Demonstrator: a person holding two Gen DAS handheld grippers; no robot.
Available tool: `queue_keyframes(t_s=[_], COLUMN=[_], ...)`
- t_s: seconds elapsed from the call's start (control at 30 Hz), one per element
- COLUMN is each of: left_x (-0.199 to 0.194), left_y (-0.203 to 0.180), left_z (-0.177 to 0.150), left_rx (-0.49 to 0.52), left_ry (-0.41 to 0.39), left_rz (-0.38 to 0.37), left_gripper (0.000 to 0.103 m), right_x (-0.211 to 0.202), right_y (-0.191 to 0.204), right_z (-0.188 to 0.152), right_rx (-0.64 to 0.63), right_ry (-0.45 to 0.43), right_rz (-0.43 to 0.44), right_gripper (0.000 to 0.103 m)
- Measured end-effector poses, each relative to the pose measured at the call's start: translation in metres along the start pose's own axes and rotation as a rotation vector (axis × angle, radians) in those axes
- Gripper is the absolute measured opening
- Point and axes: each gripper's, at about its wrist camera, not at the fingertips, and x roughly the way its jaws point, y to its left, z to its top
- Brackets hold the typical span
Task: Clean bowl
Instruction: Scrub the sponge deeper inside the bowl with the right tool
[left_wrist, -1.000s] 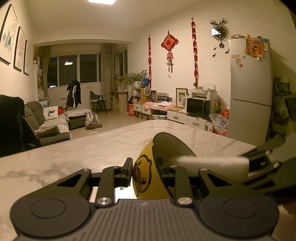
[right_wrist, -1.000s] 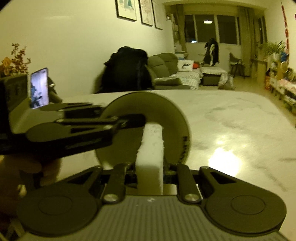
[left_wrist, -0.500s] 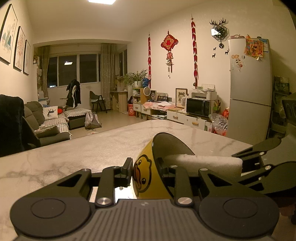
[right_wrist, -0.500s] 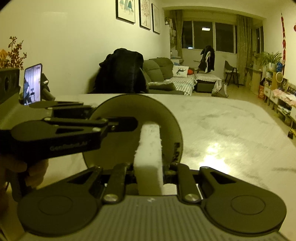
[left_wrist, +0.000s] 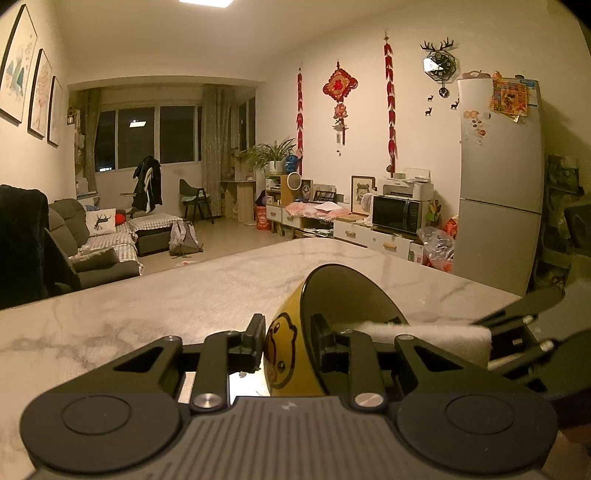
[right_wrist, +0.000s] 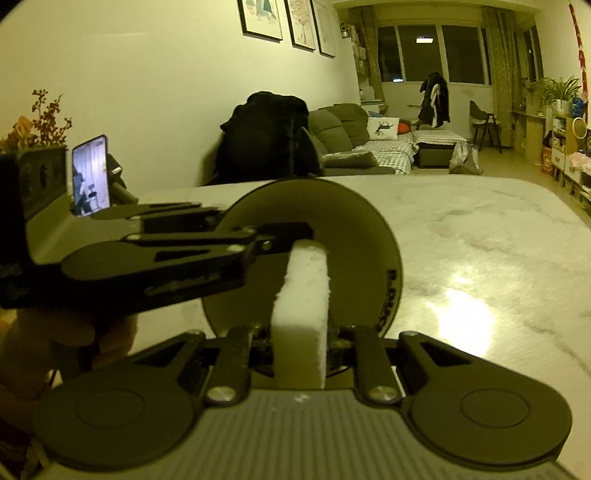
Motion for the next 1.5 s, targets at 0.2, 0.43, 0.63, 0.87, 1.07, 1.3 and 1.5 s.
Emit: queue_keyframes(t_s=[0.2, 0.43, 0.63, 0.87, 1.07, 1.3, 1.5], left_x=[0.000, -0.001, -0.002, 0.000, 0.000, 0.000, 0.000], left_y=[0.002, 0.001, 0.005, 0.010, 0.010, 0.012, 0.013], left_z=[0.001, 0.001, 0.001, 0.003, 0.003, 0.003, 0.002], left_rx=[0.005, 0.004, 0.003, -0.004, -0.002, 0.012, 0.011], left_ry=[-0.001, 0.000, 0.001, 0.005, 0.003, -0.001, 0.001], left_rz=[-0.001, -0.002, 0.000, 0.005, 0.003, -0.003, -0.004], left_gripper=[0.028, 0.028, 0.028, 0.027, 0.027, 0.029, 0.029], right_x=[-0.001, 0.001, 0.001, 0.000, 0.000, -0.001, -0.009], right_y=[-0.010, -0.007, 0.004, 0.007, 0.003, -0.007, -0.008], right_z=[0.007, 0.000, -0.005, -0.007, -0.008, -0.001, 0.004], right_rx=[0.009, 0.004, -0.015, 0.022, 0.036, 0.028, -0.020], right_ry=[-0.022, -0.003, 0.007, 0.023, 0.025, 0.002, -0.033], right_rz=[-0.059, -0.038, -0.016, 0.046, 0.049, -0.036, -0.083], right_gripper=[0.019, 0.019, 0.019, 0.019, 0.019, 0.019, 0.019])
